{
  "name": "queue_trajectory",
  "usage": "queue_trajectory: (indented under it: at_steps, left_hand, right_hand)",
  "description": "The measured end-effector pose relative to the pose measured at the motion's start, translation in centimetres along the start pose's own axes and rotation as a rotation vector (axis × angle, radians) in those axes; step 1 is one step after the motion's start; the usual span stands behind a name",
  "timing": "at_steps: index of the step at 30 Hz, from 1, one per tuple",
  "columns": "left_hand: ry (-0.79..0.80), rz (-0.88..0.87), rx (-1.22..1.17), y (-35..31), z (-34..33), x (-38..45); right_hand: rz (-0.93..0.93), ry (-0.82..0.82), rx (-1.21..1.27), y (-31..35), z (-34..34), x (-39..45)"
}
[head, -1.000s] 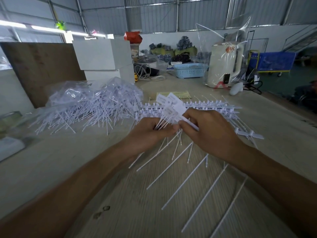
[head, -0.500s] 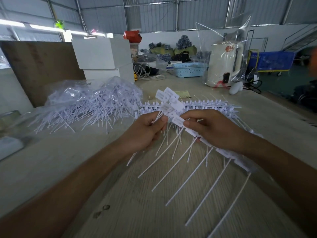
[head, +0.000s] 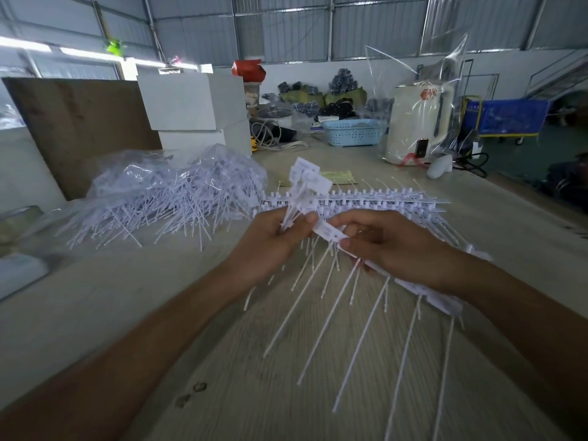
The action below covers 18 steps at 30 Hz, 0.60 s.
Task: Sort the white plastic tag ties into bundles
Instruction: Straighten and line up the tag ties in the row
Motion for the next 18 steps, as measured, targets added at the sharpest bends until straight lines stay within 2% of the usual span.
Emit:
queue_trajectory:
  at_steps: [3, 7, 12, 16, 18]
  left_hand:
    - [0.021, -0.062, 0.001, -0.8, -1.2, -0.2]
    - [0.004, 0.001, -0.139, -0.6, -0.9, -0.3]
    - [0.008, 0.124, -0.167, 0.2, -1.3, -0.4]
    - [0.002, 0.143, -0.227, 0.3, -1.4, -0.5]
    - [-0.003, 0.155, -0.242, 0.3, -1.3, -0.5]
  right_hand:
    - [0.044, -0.049, 0.129, 0.7, -1.3, 0.1]
    - [0.103, -0.127, 0.214, 1.2, -1.4, 0.2]
    - [0.181, -0.249, 0.07, 1.6, -0.7, 0.3]
    - [0.08, -0.181, 0.105, 0.6, -1.2, 0.5]
    - [-0.014, -0.113, 0.025, 0.0, -1.4, 0.4]
Point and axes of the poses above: each hand's wrist, its own x-axis towards the middle knuckle, its own z-axis out of the back of the hand, y = z × x, the point moved 6 cm from there along x, towards the middle knuckle, and after that the axes turned 1 degree about -y, right-handed, at the moved point
